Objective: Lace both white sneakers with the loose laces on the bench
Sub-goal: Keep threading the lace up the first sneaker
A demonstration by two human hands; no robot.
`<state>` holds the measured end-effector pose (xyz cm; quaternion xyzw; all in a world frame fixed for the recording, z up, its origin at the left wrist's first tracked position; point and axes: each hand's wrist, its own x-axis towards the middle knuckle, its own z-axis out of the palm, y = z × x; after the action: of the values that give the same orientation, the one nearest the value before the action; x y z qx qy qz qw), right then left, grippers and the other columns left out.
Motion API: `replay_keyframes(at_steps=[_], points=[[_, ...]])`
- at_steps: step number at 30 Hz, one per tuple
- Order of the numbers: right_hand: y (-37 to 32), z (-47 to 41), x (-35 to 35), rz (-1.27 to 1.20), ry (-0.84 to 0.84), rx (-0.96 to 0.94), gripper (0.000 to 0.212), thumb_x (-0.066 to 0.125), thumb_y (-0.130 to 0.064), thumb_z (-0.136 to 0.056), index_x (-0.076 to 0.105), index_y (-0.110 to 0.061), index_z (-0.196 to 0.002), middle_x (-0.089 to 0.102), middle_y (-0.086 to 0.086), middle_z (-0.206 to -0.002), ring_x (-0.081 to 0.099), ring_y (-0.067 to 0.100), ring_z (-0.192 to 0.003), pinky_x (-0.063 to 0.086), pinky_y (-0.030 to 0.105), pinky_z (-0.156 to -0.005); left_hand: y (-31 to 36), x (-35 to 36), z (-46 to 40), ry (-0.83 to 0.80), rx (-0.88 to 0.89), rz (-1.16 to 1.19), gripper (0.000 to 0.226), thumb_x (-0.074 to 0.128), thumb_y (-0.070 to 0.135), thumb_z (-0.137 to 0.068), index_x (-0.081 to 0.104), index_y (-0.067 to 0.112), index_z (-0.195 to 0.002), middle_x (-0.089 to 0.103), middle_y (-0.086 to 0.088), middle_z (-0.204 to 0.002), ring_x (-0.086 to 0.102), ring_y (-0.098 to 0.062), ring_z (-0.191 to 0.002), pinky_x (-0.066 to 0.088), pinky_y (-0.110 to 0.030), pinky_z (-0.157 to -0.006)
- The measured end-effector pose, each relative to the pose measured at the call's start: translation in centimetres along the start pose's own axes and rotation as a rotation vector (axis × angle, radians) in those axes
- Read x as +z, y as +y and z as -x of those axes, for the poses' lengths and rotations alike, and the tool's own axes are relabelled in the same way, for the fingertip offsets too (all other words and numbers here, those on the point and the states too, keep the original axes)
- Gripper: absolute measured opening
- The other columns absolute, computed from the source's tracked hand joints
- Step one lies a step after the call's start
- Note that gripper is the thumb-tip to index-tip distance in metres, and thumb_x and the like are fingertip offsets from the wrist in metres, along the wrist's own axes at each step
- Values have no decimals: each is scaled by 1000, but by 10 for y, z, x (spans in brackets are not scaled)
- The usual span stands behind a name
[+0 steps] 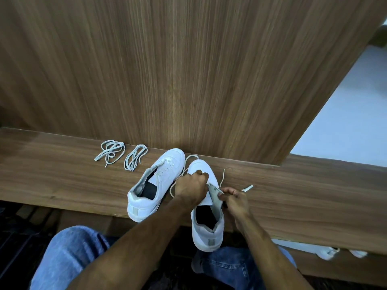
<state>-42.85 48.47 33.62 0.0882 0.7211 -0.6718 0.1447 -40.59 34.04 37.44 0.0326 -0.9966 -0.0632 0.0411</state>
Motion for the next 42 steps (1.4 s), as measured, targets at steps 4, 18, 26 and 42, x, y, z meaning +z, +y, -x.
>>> replay_keyframes(at_steps=[4, 18, 26, 42], points=[[4, -3, -2, -4, -17, 13, 20, 62, 4, -83, 73, -12, -77, 72, 9, -80, 61, 18, -71, 46, 30, -65, -12, 6, 1, 98, -434, 517, 26, 51, 39, -90, 67, 20, -97, 70, -9, -98, 63, -34, -94, 47, -35, -77], [0, 5, 4, 89, -27, -63, 12, 61, 4, -87, 71, -2, -84, 70, 10, -77, 59, 15, -64, 48, 26, -59, -12, 7, -4, 74, 129, -42, 34, 50, 35, -88, 64, 22, -116, 50, 1, -131, 31, -20, -135, 22, -39, -110], [5, 2, 3, 95, -8, -71, 18, 63, 1, -86, 72, -11, -78, 73, 10, -81, 63, 18, -68, 50, 33, -67, -16, -12, -5, 756, -395, 851, 5, 62, 18, -86, 66, 16, -84, 61, 11, -90, 59, -21, -96, 43, -42, -90], [5, 4, 5, 151, -9, -123, 19, 62, 3, -85, 72, -12, -77, 72, 9, -78, 61, 16, -68, 47, 31, -67, -7, 2, -5, 57, 147, -239, 34, 45, 25, -92, 61, 15, -120, 54, -4, -129, 31, -22, -136, 5, -52, -115]])
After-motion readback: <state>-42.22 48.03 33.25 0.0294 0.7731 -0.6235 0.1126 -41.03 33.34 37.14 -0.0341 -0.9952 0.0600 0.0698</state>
